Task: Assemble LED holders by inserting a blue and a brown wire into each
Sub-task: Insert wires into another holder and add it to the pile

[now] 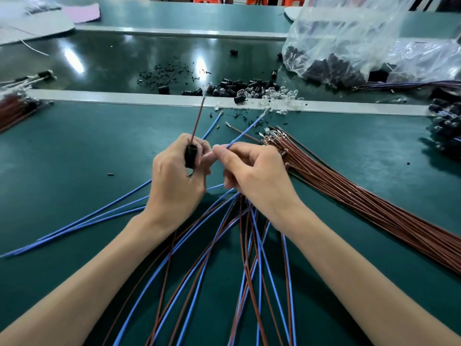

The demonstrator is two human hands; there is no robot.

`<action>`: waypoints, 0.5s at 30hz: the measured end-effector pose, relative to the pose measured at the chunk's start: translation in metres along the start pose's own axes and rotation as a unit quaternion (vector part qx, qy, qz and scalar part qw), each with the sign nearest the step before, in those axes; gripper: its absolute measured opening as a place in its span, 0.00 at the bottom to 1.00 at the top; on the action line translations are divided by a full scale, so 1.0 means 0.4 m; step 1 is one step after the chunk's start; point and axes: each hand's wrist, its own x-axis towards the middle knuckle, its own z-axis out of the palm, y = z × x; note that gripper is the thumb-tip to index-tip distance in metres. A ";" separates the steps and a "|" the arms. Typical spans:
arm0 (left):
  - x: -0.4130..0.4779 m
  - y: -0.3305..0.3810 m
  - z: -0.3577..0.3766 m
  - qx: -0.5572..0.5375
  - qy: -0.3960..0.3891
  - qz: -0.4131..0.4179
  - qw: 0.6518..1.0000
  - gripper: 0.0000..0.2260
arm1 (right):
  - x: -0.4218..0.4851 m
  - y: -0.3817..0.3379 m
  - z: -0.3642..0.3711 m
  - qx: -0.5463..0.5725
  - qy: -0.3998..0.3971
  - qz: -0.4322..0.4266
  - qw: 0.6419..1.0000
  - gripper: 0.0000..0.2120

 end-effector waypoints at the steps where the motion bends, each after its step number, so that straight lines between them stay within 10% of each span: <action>1: -0.002 0.002 -0.002 -0.010 -0.013 0.010 1.000 0.18 | -0.001 0.003 -0.001 0.023 0.010 0.004 1.000 0.13; 7: -0.002 -0.005 -0.014 0.023 -0.110 0.034 0.993 0.17 | 0.032 0.010 -0.111 0.267 0.291 0.056 0.917 0.13; 12: -0.017 0.001 0.001 -0.003 -0.121 0.065 0.991 0.18 | -0.001 0.015 -0.090 0.114 0.066 -0.016 0.991 0.08; 15: -0.021 -0.008 0.001 0.005 -0.142 0.069 0.988 0.17 | 0.004 0.009 -0.096 0.131 0.184 -0.024 0.974 0.12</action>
